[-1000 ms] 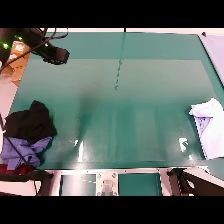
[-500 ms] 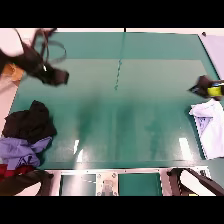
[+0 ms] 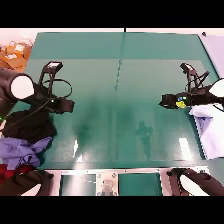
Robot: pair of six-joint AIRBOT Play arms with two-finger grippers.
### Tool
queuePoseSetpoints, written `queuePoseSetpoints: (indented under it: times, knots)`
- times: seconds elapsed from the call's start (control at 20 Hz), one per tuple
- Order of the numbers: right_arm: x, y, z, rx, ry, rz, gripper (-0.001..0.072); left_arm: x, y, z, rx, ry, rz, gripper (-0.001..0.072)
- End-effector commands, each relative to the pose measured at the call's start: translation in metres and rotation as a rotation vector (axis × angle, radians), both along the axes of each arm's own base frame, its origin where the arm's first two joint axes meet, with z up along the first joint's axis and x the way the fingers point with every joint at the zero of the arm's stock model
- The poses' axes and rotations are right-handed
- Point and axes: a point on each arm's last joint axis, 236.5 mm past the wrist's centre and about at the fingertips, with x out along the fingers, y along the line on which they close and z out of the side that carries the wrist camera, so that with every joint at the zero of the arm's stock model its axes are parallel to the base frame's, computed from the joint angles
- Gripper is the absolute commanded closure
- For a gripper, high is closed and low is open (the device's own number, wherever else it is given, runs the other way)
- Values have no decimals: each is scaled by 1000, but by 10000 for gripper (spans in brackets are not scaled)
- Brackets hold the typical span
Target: Fold the shirts.
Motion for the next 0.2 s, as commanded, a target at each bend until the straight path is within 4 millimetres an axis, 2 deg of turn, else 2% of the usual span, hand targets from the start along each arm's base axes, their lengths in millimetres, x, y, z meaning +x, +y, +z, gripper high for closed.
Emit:
queuePoseSetpoints:
  times: [0.0,0.15]
  knots:
    - [-3,5,-2,-4,2,17,696,-3,1,-3,0,3,6,685]
    - [-3,5,-2,-4,2,17,697,-4,1,-3,1,6,6,685]
